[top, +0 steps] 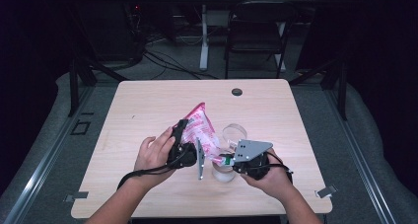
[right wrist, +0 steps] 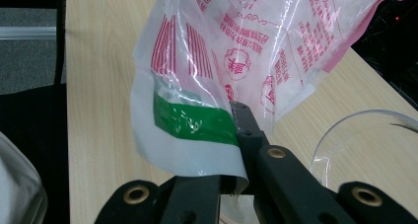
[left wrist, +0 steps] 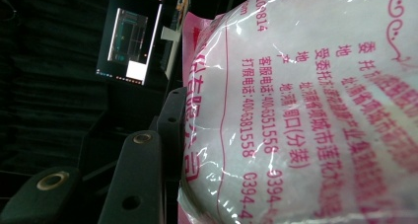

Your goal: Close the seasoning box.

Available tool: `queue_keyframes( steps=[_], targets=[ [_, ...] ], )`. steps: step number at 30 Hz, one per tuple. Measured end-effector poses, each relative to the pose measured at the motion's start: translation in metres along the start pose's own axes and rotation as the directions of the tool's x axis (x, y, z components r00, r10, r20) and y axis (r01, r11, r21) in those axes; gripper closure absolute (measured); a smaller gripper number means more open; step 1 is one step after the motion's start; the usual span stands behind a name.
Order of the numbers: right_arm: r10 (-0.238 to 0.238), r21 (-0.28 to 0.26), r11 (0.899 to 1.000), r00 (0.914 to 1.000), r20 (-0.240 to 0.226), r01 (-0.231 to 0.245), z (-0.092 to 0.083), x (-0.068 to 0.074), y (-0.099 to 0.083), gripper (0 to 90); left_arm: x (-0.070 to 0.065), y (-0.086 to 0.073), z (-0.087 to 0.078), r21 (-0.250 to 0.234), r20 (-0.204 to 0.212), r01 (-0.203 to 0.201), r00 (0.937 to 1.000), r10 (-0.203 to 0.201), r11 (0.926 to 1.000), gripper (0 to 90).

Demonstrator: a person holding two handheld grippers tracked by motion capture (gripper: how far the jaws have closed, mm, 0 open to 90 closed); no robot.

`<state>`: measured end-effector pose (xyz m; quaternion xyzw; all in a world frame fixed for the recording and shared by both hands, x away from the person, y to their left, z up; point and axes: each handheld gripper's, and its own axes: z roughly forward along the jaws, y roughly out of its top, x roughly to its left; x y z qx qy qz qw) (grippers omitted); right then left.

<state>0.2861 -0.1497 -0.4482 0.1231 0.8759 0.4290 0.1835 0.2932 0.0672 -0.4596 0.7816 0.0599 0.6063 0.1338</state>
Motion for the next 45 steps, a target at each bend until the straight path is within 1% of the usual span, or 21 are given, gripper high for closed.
queue_keyframes(
  steps=[15, 24, 45],
  targets=[
    [0.000, -0.001, 1.000, 1.0000, 0.000, 0.000, 0.0002, 0.0000, -0.0003, 90.0, 0.0005, 0.0003, 0.0003, -0.010, -0.004, -0.003, 1.0000, 0.003, 0.9999, 58.9],
    [-0.001, 0.000, 1.000, 1.0000, 0.002, 0.001, 0.0000, 0.0001, -0.0002, 90.0, 0.0009, 0.0007, -0.0002, -0.007, -0.004, 0.001, 1.0000, -0.001, 1.0000, 59.0],
    [-0.003, 0.000, 1.000, 1.0000, 0.002, 0.003, 0.0004, 0.0002, -0.0001, 90.0, 0.0018, 0.0011, -0.0007, -0.007, -0.008, -0.004, 1.0000, 0.004, 1.0000, 59.2]
  ],
)
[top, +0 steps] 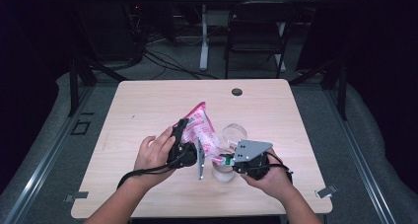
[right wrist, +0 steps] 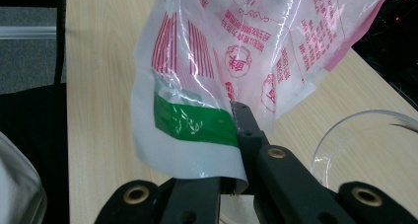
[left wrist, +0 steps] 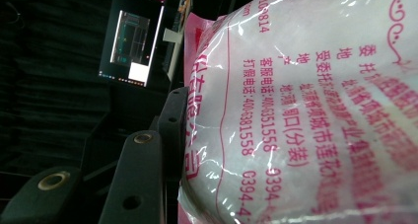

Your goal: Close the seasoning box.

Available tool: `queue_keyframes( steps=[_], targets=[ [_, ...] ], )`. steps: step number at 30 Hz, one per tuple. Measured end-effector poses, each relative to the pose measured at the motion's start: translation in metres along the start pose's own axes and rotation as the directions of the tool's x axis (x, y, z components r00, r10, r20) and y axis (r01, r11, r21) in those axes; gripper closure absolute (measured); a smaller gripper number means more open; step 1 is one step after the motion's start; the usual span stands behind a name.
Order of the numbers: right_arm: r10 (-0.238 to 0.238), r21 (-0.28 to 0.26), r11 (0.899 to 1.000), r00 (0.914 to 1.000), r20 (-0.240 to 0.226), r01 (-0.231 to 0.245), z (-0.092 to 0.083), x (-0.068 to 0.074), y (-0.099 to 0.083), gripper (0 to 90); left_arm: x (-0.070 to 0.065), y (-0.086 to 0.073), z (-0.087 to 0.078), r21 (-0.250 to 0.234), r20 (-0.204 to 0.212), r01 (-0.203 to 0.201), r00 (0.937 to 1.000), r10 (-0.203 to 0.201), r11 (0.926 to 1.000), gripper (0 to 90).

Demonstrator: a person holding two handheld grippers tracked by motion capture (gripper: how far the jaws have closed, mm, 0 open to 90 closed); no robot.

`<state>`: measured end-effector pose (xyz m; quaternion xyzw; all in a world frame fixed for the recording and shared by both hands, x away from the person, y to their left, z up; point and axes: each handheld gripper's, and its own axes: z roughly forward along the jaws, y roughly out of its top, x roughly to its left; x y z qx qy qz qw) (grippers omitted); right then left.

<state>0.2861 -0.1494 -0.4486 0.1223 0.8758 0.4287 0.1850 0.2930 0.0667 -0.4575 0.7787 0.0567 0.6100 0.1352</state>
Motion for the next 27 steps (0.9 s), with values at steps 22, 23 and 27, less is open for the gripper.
queue_keyframes(
  steps=[22, 23, 27],
  targets=[
    [0.002, -0.001, 1.000, 1.0000, -0.002, -0.002, 0.0002, 0.0001, -0.0006, 90.0, 0.0006, 0.0009, -0.0004, -0.003, -0.007, -0.006, 1.0000, 0.006, 1.0000, 59.3],
    [0.002, -0.001, 1.000, 1.0000, 0.000, -0.002, 0.0001, 0.0002, -0.0006, 90.0, 0.0007, 0.0009, -0.0003, -0.003, -0.006, -0.007, 1.0000, 0.007, 1.0000, 59.3],
    [0.001, 0.000, 1.000, 1.0000, 0.001, -0.001, 0.0000, 0.0001, -0.0008, 90.0, 0.0006, 0.0010, -0.0003, -0.007, -0.009, -0.010, 0.9999, 0.010, 0.9999, 59.4]
  ],
)
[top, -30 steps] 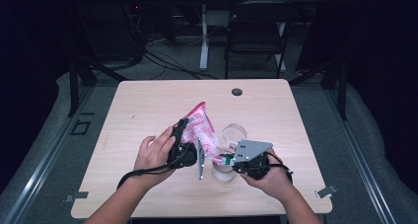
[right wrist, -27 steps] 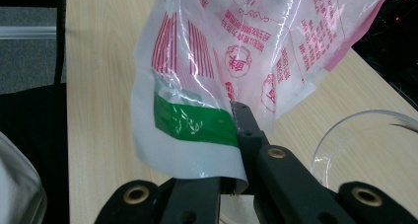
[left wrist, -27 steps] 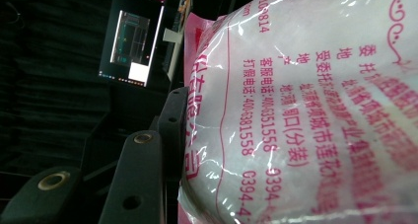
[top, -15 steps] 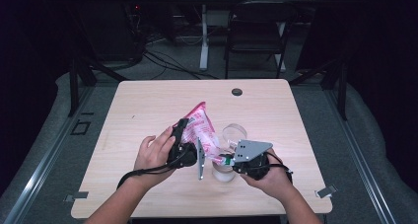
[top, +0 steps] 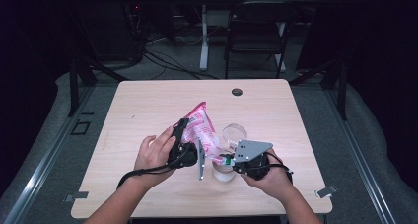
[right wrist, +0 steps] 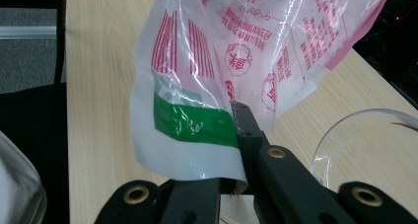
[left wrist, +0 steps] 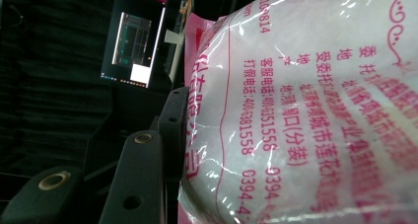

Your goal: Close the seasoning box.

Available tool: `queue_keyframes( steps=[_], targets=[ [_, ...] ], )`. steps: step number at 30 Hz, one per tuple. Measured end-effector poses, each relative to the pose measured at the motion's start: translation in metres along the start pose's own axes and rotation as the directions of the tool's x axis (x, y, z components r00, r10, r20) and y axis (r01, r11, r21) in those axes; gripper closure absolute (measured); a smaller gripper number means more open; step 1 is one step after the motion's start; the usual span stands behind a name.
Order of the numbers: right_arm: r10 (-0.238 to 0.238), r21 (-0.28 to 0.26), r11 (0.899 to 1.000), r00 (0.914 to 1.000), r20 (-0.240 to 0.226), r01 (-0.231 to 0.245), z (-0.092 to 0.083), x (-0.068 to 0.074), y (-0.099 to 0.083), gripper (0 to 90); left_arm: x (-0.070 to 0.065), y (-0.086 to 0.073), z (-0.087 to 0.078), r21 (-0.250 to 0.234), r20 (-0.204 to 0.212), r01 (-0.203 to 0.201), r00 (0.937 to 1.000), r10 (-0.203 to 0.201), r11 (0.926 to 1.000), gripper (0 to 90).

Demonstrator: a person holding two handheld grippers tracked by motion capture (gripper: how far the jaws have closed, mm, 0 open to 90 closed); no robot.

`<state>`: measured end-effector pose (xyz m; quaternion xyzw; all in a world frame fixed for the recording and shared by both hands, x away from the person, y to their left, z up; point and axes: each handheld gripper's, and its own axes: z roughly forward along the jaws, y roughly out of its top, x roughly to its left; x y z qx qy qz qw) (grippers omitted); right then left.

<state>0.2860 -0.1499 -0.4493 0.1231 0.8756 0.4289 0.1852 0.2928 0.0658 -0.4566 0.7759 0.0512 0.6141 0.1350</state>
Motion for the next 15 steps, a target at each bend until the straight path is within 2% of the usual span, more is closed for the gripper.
queue_keyframes(
  steps=[15],
  targets=[
    [0.001, 0.001, 1.000, 1.0000, -0.005, -0.001, 0.0005, -0.0002, -0.0009, 90.0, 0.0002, 0.0010, -0.0008, 0.001, -0.004, -0.006, 1.0000, 0.006, 1.0000, 59.4]
  ],
)
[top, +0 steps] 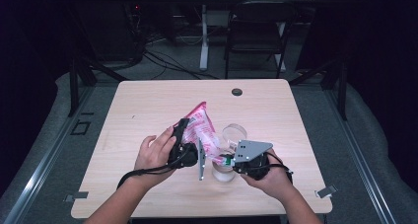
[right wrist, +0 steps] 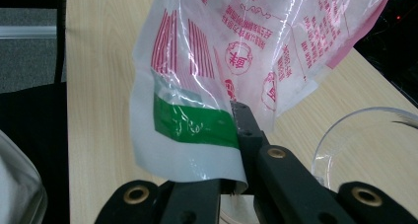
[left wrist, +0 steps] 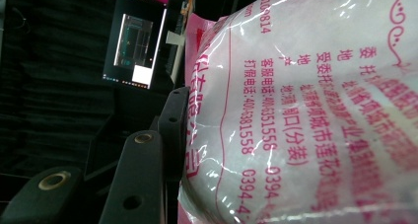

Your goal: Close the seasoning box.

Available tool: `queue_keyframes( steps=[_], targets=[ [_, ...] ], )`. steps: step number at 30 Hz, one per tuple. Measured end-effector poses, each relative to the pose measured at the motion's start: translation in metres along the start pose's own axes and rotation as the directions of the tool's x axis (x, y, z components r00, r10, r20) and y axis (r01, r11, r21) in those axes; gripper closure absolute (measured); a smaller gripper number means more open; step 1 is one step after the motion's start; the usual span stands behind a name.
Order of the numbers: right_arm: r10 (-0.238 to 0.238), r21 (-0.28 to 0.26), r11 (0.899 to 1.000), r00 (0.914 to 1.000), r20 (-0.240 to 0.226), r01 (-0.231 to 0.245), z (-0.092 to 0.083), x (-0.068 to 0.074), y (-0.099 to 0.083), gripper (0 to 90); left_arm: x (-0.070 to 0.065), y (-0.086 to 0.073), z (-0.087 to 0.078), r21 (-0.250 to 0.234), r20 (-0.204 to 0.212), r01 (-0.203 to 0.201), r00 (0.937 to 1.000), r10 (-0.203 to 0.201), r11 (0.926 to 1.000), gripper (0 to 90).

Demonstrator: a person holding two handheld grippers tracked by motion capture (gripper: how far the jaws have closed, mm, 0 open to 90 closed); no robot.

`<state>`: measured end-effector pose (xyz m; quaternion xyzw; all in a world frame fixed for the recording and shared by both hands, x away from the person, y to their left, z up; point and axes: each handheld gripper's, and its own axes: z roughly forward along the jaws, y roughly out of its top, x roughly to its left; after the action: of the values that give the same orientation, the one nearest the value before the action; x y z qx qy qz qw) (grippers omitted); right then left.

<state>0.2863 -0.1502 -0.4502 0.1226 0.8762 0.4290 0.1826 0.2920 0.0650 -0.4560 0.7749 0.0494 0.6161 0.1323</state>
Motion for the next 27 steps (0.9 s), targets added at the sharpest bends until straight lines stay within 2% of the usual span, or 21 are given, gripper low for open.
queue_keyframes(
  steps=[27],
  targets=[
    [0.000, 0.004, 1.000, 1.0000, 0.002, 0.000, 0.0001, -0.0005, -0.0015, 90.0, 0.0001, 0.0020, -0.0003, -0.003, -0.007, -0.012, 0.9999, 0.012, 0.9999, 59.5]
  ],
)
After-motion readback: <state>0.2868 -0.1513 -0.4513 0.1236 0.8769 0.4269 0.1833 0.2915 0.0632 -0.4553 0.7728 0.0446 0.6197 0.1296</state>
